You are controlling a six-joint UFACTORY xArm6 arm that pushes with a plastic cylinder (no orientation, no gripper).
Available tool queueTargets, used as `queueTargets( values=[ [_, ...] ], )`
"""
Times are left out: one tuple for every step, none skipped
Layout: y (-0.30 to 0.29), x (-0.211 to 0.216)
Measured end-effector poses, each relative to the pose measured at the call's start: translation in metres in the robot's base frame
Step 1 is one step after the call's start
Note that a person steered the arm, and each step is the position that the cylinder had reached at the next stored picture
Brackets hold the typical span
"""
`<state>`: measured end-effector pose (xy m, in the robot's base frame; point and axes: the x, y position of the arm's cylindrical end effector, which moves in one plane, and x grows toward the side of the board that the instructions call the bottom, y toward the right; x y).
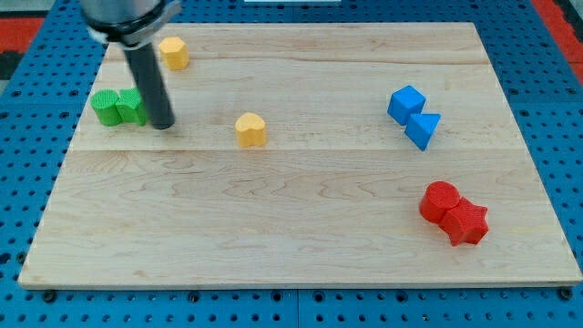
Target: Push the green star to the top right of the green circle
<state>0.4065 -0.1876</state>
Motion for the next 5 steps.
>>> queueTargets(
  values=[
    [-0.032, 0.004],
    [-0.038, -0.012],
    [-0.037, -0.024],
    [-0.032, -0.029],
    [0.002, -0.045]
  ],
)
